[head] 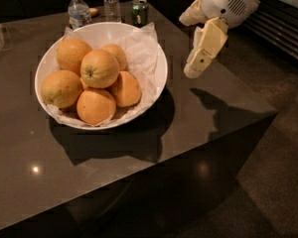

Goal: Pick orange from white bowl

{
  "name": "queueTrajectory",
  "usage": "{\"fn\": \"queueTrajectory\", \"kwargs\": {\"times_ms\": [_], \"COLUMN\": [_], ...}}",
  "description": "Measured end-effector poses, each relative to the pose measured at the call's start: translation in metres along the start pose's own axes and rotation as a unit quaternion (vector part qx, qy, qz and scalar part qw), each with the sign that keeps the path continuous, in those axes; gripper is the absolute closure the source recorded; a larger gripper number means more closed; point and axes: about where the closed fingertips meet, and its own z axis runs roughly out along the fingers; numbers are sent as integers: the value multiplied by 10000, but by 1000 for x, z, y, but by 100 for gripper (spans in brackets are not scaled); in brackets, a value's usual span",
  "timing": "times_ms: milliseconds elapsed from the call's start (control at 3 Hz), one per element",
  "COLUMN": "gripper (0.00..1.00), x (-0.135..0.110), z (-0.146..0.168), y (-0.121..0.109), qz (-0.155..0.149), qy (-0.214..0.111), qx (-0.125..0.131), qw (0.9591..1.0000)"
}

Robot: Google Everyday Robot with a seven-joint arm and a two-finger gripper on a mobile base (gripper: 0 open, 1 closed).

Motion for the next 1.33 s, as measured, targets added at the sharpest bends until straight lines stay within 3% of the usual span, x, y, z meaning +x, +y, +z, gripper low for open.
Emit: {"fn": "queueTrajectory", "kwargs": {"times_ms": [333, 1000, 1333], "gripper": [0, 0, 0], "x": [-11, -94, -93], "z": [12, 52, 58], "y": [3, 15, 15], "qz": [-83, -995, -932], "qy": [-132, -534, -577], "qx": [45, 22, -2], "qw": [9999, 9936, 9940]}}
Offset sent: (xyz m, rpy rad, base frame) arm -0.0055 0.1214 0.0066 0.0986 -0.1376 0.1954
